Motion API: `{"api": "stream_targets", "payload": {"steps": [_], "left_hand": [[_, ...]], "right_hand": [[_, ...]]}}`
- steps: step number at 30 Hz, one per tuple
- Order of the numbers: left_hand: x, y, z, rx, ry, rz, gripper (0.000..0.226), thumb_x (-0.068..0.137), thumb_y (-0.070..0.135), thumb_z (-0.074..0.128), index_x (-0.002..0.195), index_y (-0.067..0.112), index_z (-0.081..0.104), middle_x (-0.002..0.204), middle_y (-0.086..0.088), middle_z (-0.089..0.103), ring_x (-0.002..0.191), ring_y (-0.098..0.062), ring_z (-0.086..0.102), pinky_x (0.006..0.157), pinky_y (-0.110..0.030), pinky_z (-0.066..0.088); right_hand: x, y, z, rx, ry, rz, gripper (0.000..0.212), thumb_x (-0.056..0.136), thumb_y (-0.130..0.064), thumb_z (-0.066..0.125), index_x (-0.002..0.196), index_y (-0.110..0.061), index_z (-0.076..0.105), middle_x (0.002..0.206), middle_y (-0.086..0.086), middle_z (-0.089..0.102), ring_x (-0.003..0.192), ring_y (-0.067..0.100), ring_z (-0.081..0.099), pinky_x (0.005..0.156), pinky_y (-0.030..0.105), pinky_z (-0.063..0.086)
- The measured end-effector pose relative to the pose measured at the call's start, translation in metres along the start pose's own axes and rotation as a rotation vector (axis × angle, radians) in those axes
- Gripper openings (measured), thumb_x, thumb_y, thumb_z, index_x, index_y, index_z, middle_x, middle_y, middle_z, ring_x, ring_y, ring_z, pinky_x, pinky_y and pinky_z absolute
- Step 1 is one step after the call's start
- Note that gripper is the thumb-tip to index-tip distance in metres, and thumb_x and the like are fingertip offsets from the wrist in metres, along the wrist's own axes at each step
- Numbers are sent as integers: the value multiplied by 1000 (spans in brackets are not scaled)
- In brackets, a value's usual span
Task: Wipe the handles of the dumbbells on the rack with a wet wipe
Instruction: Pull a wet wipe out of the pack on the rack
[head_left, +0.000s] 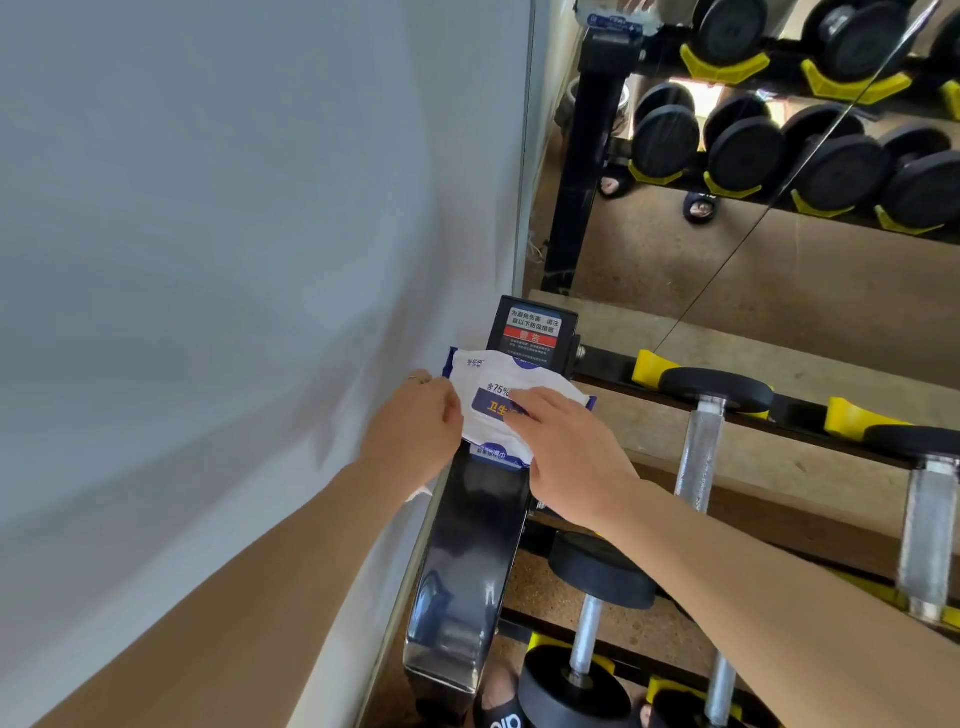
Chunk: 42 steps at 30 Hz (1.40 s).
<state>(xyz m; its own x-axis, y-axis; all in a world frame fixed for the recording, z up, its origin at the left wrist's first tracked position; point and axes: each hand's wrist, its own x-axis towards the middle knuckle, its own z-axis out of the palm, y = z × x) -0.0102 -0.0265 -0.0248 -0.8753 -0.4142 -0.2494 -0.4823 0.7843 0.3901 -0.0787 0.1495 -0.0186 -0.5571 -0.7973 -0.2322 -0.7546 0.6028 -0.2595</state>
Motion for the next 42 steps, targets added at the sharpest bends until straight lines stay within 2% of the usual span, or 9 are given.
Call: {"api": "stream_targets", "payload": {"steps": [7, 13, 18, 21, 23, 26, 35, 39, 42], "left_hand": [[0, 10, 5, 354, -164, 332, 43, 108, 29, 44, 149, 38, 43, 144, 0, 46, 112, -22, 63, 91, -29, 54], [2, 18, 8, 270, -261, 241, 42, 106, 31, 45, 148, 35, 45, 139, -2, 50, 112, -21, 61, 96, -32, 54], [6, 51, -9, -539, -284, -256, 27, 91, 28, 67, 116, 18, 62, 99, 1, 60, 90, -19, 58, 80, -31, 49], [0, 72, -24, -958, -386, -351, 51, 59, 24, 76, 104, 7, 59, 93, -13, 59, 78, -25, 60, 74, -40, 51], [-6, 87, -30, -1110, -445, -360, 54, 60, 16, 72, 112, 3, 61, 101, -21, 61, 82, -29, 64, 80, -47, 57], [-14, 109, -33, -1166, -509, -411, 54, 74, 15, 68, 125, 4, 57, 112, -27, 59, 89, -31, 65, 85, -45, 58], [-40, 168, -31, -1119, -402, -402, 15, 93, -5, 45, 96, 7, 53, 108, -15, 48, 97, -30, 49, 87, -37, 47], [-53, 181, -20, -1058, -449, -364, 40, 90, 14, 66, 129, 8, 55, 116, -14, 65, 104, -24, 66, 94, -38, 58], [-60, 193, -12, -1089, -449, -404, 30, 96, 24, 69, 120, 9, 58, 123, -14, 65, 112, -26, 67, 93, -40, 60]], "right_hand": [[0, -4, 16, -147, -64, 21, 79, 90, -31, 66, 155, -23, 22, 165, 1, 8, 152, 23, 6, 120, 38, 18], [1, -4, 11, -81, -102, 28, 76, 90, -26, 66, 154, -27, 25, 165, -2, 9, 152, 22, 8, 120, 40, 17], [-10, -5, -19, 828, 130, 430, 46, 89, 4, 52, 128, -17, 61, 132, 0, 60, 121, 17, 56, 88, 15, 48], [-28, 3, -38, 1611, 71, 565, 34, 89, 1, 51, 119, -5, 65, 117, 14, 70, 111, 29, 64, 93, 29, 52], [-48, 8, -49, 1866, -83, 543, 32, 90, -17, 56, 120, -11, 63, 113, 9, 72, 108, 28, 65, 103, 41, 47], [-67, 13, -49, 1814, -192, 478, 36, 91, -32, 62, 125, -18, 59, 117, 9, 71, 111, 28, 66, 103, 46, 48], [-115, 38, -64, 1743, 38, 568, 26, 92, -20, 64, 114, -5, 63, 102, 14, 68, 93, 28, 66, 93, 46, 54], [-137, 53, -73, 1774, 151, 633, 21, 94, -19, 63, 112, -7, 63, 114, 18, 62, 101, 36, 63, 89, 49, 57], [-148, 66, -78, 1759, 214, 685, 16, 95, -17, 62, 108, -8, 62, 116, 18, 60, 101, 36, 64, 90, 52, 56]]}}
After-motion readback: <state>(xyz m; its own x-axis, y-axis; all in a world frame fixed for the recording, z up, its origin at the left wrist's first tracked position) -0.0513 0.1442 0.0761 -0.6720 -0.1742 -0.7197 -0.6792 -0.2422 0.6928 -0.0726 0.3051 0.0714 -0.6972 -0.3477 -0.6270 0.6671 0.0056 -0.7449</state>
